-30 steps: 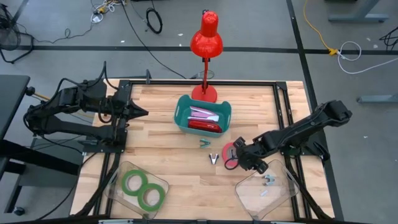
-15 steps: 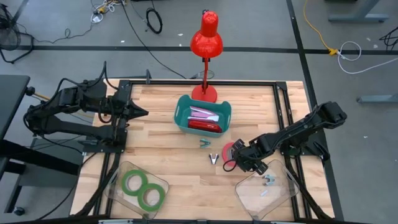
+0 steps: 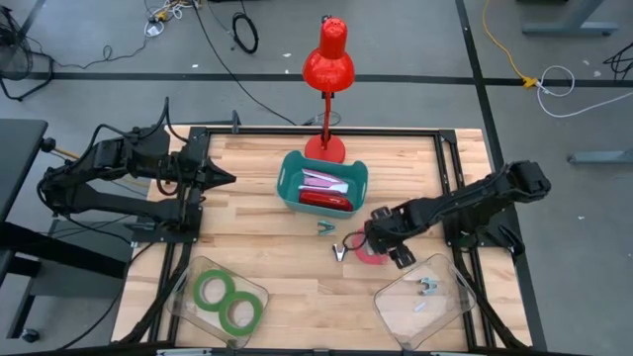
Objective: Pick and place Stapler, Stapler remover, tape
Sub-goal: Put the pink tape in the left transparent bin
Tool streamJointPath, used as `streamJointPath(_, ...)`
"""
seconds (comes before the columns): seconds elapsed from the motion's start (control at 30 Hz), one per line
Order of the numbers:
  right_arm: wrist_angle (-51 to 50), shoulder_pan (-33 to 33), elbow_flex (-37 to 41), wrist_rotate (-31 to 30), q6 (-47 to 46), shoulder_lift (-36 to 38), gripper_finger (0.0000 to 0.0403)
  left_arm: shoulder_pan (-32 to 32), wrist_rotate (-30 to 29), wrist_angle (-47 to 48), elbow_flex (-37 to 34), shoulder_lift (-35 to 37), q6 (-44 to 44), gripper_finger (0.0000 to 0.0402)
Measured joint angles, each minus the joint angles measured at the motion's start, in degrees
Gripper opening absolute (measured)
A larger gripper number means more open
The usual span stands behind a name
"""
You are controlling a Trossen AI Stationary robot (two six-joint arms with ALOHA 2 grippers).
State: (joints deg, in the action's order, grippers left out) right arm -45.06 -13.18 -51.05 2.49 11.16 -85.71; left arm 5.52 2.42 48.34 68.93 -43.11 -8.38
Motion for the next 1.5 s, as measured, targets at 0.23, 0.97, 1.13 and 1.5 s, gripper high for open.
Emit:
streamJointPath(0.23, -0.17, 4.51, 0.0, -0.04, -11.84, 0.0, 0.027, -0.02, 0.0, 0.0, 0.0, 0.0, 0.0, 0.0005)
streamJointPath(0.97, 3.97, 7.5, 0.49, -6.78, -31.73, 0.01, 0.027, -0.02, 0.0, 0.0, 0.0, 0.01, -0.02, 0.0005)
streamJointPath(1.13, 6.81, 6.95, 3.53, -6.55, -34.72, 0.02, 0.027, 0.0, 0.0, 0.0, 0.0, 0.0, -0.04, 0.0005)
streamJointPath(1.5, 12.25, 6.96, 7.28, -9.52, -37.05, 0.02, 0.027, 0.0, 0.0, -0.02, 0.0, 0.0, -0.37, 0.0005)
